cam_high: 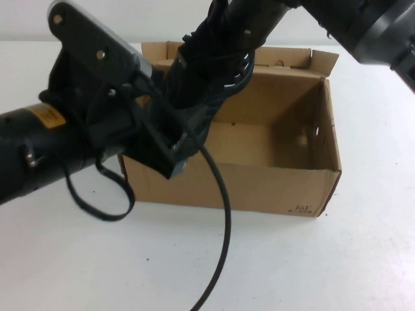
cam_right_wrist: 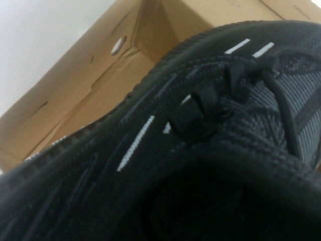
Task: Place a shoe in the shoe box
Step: Hand over the shoe
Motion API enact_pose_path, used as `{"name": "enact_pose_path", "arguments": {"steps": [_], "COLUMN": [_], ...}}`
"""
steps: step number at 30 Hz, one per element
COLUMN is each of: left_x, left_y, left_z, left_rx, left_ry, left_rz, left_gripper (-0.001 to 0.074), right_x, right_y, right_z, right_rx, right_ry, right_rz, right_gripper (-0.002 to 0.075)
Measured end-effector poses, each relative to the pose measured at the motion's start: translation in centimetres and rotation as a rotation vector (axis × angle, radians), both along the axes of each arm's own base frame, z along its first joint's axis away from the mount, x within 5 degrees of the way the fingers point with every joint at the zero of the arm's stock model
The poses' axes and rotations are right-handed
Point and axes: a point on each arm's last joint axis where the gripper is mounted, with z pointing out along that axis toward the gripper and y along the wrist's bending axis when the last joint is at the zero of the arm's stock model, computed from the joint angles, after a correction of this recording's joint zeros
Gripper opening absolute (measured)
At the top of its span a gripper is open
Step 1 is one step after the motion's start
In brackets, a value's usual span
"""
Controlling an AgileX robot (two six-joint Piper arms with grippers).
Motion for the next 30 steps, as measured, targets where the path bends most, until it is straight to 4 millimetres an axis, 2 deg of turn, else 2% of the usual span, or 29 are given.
{"name": "enact_pose_path", "arguments": {"steps": [10,21,23,24,27,28,30], "left_x": [2.2,3.4,3.5,3.5,3.6,3.6,3.7], "left_y": [-1.4,-2.1,-2.2,-2.2,-2.3,-2.3,-2.3], "left_z": [-1.0,-2.3,-2.4,-2.5,-2.5,-2.5,-2.2], "left_rx": [-0.003,0.009,0.011,0.009,-0.005,-0.009,-0.019], "left_ry": [0.008,0.019,0.023,0.028,0.043,0.044,0.048], "left_rz": [0.035,0.058,0.058,0.059,0.065,0.066,0.066], "left_gripper": [0.0491,0.0481,0.0426,0.0372,0.0153,0.0104,0.0062], "right_x": [-0.1,-0.2,-0.2,-0.3,-0.5,-0.6,-0.8], "right_y": [0.1,0.1,0.2,0.3,0.2,0.1,-0.1], "right_z": [0.0,0.0,-0.1,-0.1,0.2,0.3,0.6], "right_rx": [0.015,0.016,0.022,0.028,0.038,0.039,0.042], "right_ry": [0.015,0.018,0.025,0.031,0.034,0.036,0.036], "right_rz": [0.008,0.009,0.015,0.018,0.024,0.024,0.022], "right_gripper": [0.0015,0.0015,0.0015,0.0015,0.0015,0.0015,0.0014]}}
